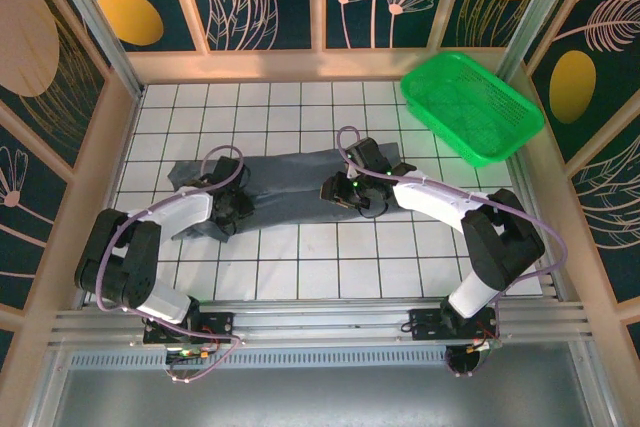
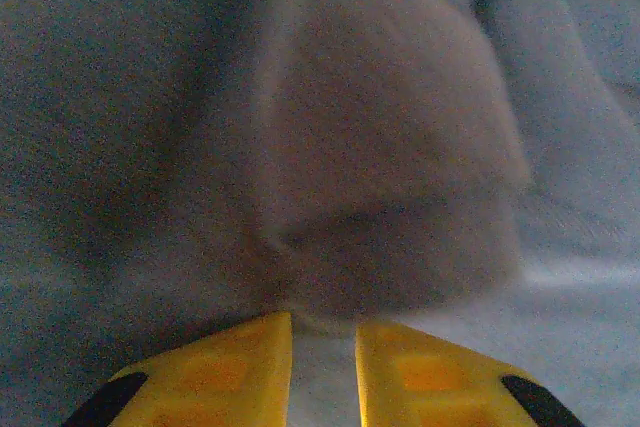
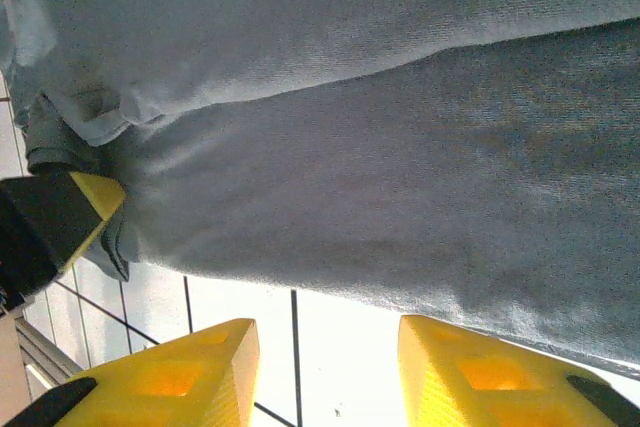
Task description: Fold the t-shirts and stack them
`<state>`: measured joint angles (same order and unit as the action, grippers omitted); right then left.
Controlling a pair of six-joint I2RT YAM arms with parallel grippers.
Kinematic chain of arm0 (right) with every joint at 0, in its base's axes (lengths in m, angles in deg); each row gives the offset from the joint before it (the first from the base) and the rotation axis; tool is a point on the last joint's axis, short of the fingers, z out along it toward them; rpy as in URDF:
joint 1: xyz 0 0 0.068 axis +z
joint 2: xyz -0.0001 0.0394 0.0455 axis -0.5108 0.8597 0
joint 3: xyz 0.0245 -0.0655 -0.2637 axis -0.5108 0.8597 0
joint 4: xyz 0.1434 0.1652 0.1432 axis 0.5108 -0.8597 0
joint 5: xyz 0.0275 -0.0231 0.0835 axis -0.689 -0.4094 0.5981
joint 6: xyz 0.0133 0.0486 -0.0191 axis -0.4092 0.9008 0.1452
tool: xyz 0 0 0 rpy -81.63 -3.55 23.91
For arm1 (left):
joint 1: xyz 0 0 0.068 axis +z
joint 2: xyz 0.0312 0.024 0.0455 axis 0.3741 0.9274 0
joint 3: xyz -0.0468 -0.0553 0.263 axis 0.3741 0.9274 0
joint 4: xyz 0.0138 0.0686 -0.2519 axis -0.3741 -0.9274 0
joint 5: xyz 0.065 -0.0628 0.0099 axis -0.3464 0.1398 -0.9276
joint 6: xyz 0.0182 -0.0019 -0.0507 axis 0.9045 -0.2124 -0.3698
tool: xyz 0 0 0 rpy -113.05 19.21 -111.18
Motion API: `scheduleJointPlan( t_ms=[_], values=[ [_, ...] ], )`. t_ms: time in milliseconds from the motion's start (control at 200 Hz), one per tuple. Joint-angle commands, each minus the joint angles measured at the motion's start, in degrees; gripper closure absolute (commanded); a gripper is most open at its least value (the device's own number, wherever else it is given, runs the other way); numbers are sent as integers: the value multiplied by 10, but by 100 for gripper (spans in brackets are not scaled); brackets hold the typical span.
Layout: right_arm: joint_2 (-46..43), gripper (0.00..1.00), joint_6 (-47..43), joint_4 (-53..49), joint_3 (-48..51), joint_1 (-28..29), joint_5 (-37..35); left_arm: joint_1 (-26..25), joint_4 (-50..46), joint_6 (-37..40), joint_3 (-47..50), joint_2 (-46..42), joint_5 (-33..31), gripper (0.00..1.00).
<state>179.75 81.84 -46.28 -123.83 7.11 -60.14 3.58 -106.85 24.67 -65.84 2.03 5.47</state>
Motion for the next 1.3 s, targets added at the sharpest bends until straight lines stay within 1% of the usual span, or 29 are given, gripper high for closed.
scheduleJointPlan(
  t_ms=[0, 155, 280, 435, 535, 636, 651, 826, 866, 1026, 1061, 1101, 1206, 1291],
  values=[
    [0, 58, 2, 7, -4, -3, 1, 18, -28, 32, -28, 13, -55, 76],
    [6, 58, -1, 7, -10, -4, 4, 41, -37, 63, -54, 27, -75, 72],
    [10, 58, -2, 6, -14, -5, 6, 44, -45, 85, -74, 43, -82, 70],
    [13, 58, -3, 6, -14, -8, 8, 44, -41, 96, -81, 45, -69, 68],
    [15, 58, -4, 7, -14, -9, 10, 44, -56, 105, -98, 55, -88, 68],
    [20, 58, -5, 6, -19, -9, 11, 44, -77, 123, -112, 75, -118, 70],
    [21, 58, -5, 6, -20, -9, 11, 44, -80, 126, -129, 77, -124, 71],
    [27, 58, -6, 3, -29, -10, 11, 44, -107, 164, -167, 107, -177, 82],
    [27, 59, -5, 3, -29, -10, 11, 44, -112, 172, -175, 131, -189, 85],
    [26, 58, -6, 1, -28, -11, 11, 45, -113, 201, -200, 154, -240, 86],
    [26, 59, -5, 0, -26, -12, 11, 45, -114, 207, -206, 158, -248, 85],
    [26, 59, -5, 0, -24, -11, 11, 45, -118, 212, -215, 163, -257, 80],
    [21, 58, -3, 0, -21, -11, 9, 45, -137, 211, -236, 163, -277, 59],
    [18, 59, 0, 2, -17, -12, 8, 46, -154, 198, -248, 143, -281, 55]
  ],
)
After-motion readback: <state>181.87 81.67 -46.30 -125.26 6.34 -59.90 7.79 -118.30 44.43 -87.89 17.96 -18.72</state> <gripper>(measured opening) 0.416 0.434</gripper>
